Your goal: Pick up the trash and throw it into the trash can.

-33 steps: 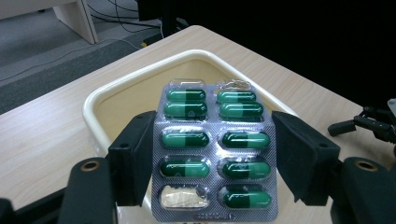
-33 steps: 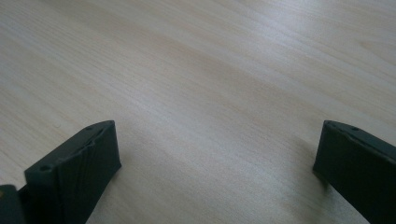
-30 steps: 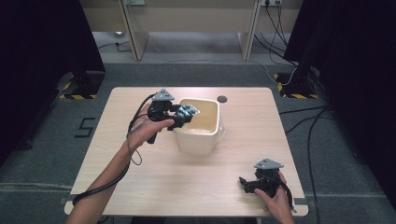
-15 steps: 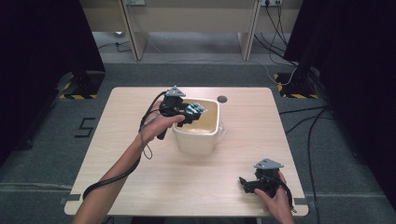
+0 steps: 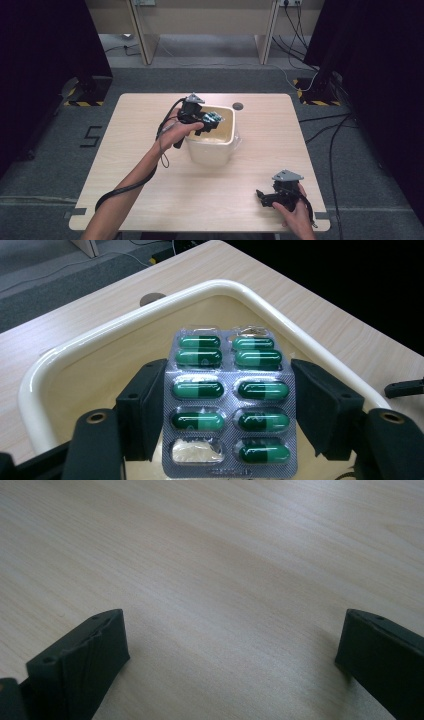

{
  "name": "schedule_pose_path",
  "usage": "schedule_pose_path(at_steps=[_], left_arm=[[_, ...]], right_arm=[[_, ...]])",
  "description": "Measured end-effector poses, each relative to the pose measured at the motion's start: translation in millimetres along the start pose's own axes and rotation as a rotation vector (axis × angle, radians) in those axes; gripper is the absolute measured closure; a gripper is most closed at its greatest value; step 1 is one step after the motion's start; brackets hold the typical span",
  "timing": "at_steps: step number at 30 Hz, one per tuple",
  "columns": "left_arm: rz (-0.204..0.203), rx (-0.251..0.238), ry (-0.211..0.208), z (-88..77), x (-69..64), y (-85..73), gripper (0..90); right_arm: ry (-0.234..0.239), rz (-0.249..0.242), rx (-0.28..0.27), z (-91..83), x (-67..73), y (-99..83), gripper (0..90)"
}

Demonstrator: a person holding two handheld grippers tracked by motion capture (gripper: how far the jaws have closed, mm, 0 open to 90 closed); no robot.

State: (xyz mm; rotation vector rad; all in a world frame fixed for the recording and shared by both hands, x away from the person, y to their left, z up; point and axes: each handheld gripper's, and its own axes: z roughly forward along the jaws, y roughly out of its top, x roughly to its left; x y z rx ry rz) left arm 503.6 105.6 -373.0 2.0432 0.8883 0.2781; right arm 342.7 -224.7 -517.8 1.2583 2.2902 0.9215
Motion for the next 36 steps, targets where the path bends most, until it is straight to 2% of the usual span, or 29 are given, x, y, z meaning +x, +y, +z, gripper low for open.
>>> schedule_pose_path(at_steps=[7, 11, 13, 14, 15, 16, 18, 29, 36], left_arm=[[-0.015, 0.011, -0.010, 7.1, 2.0, -3.4, 33.7], [-0.021, 0.002, -0.018, 9.5, 3.2, -5.7, 33.1], [-0.025, -0.001, -0.020, 9.9, 3.5, -6.0, 31.3], [-0.027, -0.004, -0.020, 10.1, 3.7, -6.1, 26.1], [-0.026, -0.008, -0.020, 10.0, 3.9, -6.1, 26.1], [-0.027, -0.010, -0.023, 9.7, 3.7, -5.9, 22.1], [-0.029, -0.012, -0.027, 8.7, 3.3, -5.6, 21.8], [-0.021, -0.033, -0.025, -4.2, 1.1, -5.1, 21.8], [-0.018, -0.052, -0.027, -19.3, 0.7, -9.8, 20.8]], right_arm=[[0.000, 0.000, -0.003, 0.2, 0.1, -0.1, 0.3], [0.000, 0.001, -0.002, 0.2, 0.1, 0.0, 0.2], [0.000, -0.001, -0.002, 0.2, 0.0, -0.1, 0.3], [0.000, 0.001, -0.003, 0.3, 0.0, -0.1, 0.3], [0.000, 0.001, -0.003, 0.3, 0.0, -0.1, 0.3], [0.000, 0.001, -0.005, 0.4, 0.1, -0.1, 0.3], [0.000, 0.000, -0.003, 0.3, 0.0, -0.1, 0.3], [0.000, 0.000, -0.003, 0.3, 0.0, -0.1, 0.3], [0.000, -0.001, -0.002, 0.2, 0.0, -0.1, 0.2]])
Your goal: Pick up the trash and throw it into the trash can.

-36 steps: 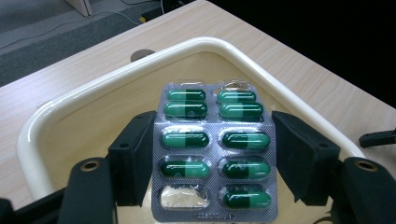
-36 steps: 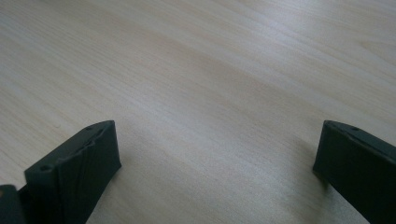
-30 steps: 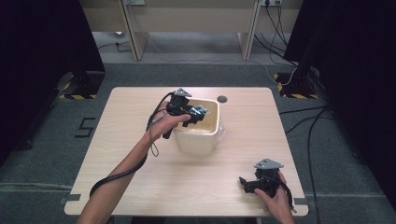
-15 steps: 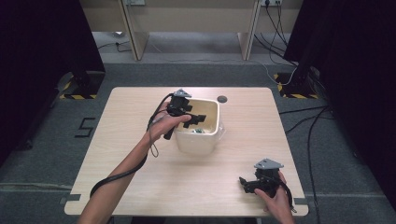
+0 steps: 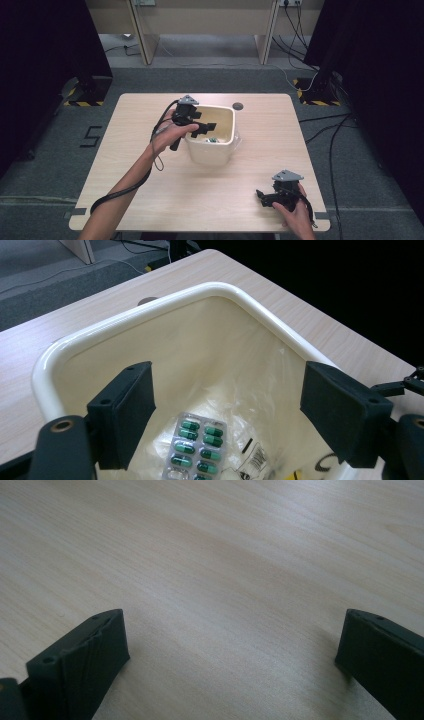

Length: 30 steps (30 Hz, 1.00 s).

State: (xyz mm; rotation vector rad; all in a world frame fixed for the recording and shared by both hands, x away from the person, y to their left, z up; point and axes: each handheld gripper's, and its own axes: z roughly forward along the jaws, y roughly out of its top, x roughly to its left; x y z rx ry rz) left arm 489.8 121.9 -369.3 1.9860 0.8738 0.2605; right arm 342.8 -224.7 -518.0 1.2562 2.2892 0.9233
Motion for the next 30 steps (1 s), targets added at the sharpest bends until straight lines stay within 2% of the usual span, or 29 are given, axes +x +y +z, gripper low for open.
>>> schedule_pose_path(at_steps=[6, 13, 30], left_arm=[[0.008, -0.009, -0.006, -10.4, -1.8, -4.3, 18.6], [0.008, -0.036, -0.012, -29.9, -1.7, -10.0, 15.3], [0.029, -0.071, -0.007, -60.5, -5.0, -25.2, 15.3]], right_arm=[[0.000, 0.001, 0.000, 0.1, 0.1, 0.0, 0.2], [-0.001, 0.000, 0.000, 0.0, 0.0, 0.0, 0.2], [-0.001, 0.000, 0.000, 0.0, 0.0, 0.0, 0.3]])
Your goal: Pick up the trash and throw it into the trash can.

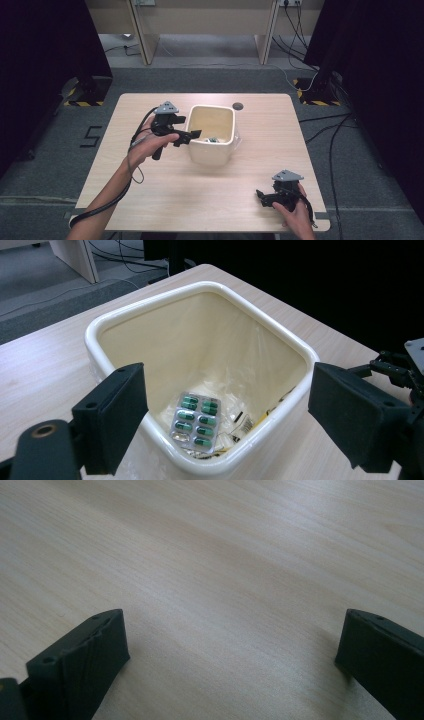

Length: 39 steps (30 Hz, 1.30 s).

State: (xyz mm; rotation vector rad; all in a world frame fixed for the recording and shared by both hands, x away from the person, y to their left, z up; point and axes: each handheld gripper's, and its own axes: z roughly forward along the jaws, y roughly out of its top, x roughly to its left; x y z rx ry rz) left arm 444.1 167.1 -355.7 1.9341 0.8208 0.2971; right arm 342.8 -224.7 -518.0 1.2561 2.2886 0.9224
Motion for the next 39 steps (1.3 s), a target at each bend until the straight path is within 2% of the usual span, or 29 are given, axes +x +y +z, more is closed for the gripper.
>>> schedule_pose_path(at_steps=[18, 32, 39], left_arm=[[-0.022, -0.045, 0.007, -26.8, 5.1, -27.6, 15.2], [-0.035, -0.049, 0.016, -33.1, 5.9, -58.3, 15.3], [-0.035, -0.048, 0.040, -33.5, 7.1, -76.5, 15.3]], right_arm=[[0.000, 0.000, -0.002, 0.2, 0.0, -0.1, 0.2], [0.000, 0.001, 0.001, 0.0, 0.1, 0.0, 0.2], [0.000, -0.004, -0.001, 0.1, -0.2, 0.0, 0.2]])
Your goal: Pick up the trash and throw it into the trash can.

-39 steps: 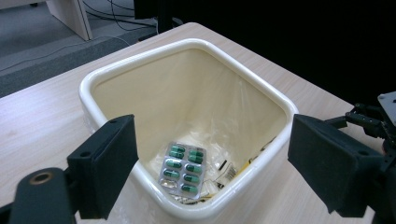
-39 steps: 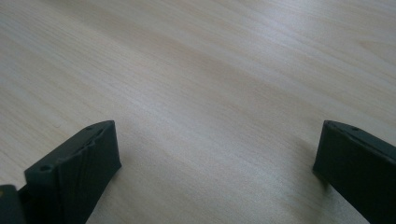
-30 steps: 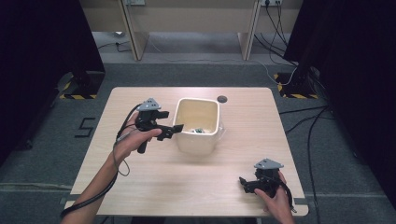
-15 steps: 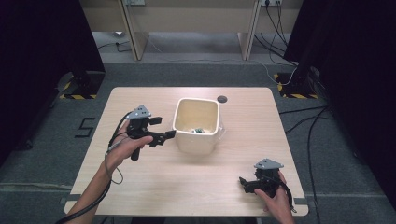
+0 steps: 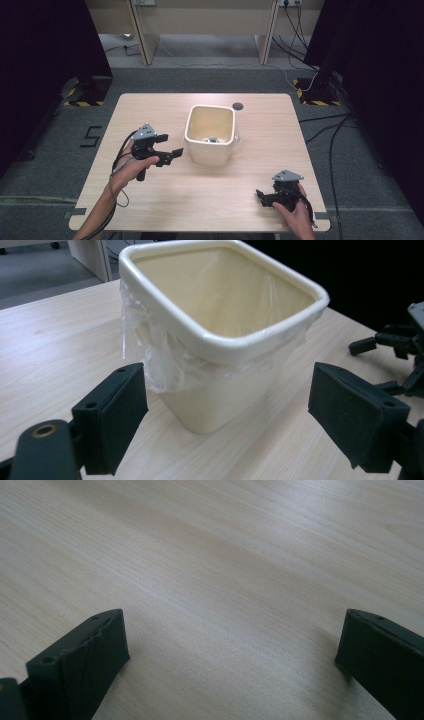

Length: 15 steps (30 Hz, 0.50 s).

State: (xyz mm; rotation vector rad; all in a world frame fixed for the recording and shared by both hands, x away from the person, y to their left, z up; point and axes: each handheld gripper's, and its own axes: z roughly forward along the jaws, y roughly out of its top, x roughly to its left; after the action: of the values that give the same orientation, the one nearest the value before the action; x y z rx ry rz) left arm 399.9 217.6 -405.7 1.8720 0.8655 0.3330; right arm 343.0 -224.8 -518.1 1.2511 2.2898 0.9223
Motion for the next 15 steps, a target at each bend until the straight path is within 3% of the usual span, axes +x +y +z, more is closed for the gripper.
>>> schedule_pose_path(at_steps=[15], left_arm=[[-0.004, 0.028, 0.011, 5.2, -1.1, -36.7, 15.3]], right_arm=[[0.000, 0.004, 0.004, -0.3, 0.2, 0.0, 0.2]])
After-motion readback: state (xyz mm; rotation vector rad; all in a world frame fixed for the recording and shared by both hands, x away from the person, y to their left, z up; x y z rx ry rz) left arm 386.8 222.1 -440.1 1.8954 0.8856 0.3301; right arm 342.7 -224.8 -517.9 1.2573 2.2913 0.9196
